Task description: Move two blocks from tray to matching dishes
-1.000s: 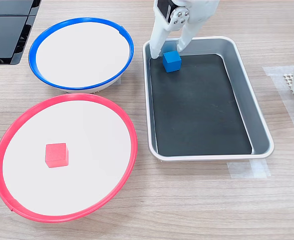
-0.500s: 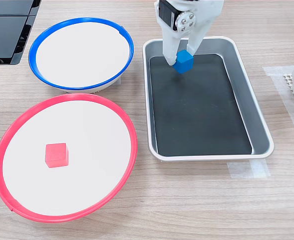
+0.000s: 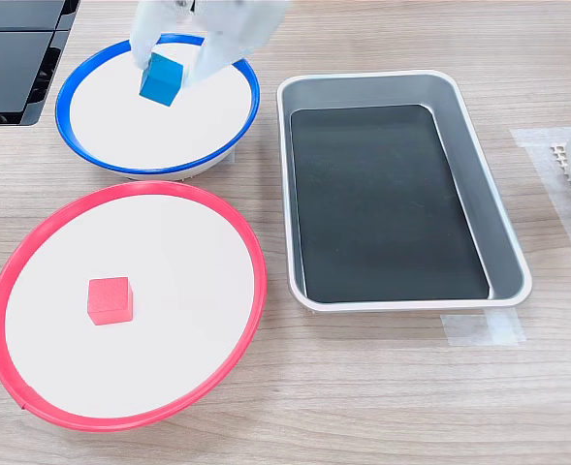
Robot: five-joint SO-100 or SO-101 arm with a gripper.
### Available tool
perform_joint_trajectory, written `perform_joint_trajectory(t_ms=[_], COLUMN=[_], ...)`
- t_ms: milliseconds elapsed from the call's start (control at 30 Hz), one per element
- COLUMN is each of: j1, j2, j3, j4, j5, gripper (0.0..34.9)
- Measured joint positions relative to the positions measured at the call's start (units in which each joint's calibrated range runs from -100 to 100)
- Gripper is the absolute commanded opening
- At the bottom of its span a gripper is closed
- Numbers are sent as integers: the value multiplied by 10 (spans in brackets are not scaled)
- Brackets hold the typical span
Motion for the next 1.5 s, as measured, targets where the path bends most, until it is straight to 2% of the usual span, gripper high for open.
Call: perform_joint_trajectory(t_ms=[67,100,133,167,200,233,267,400,533,667,833,933,1033,1267,1500], j1=[1,1,1,1,1,-1,-2,-17,-58,-105,-104,-83,-81,-80,-80], j2=[1,1,1,1,-8,-33,-49,-136,-377,-634,-884,-958,-1011,-1098,-1107], j3=[27,35,49,59,76,109,123,208,395,599,821,892,941,946,946], j4=[-40,-51,-64,-70,-83,-102,-108,-127,-125,-89,-80,-73,-59,31,38], j5=[0,0,0,0,-1,-6,-9,-39,-84,-106,-96,-94,-88,-89,-89], gripper=[228,231,229,208,170,42,3,1,1,1,1,1,1,4,4])
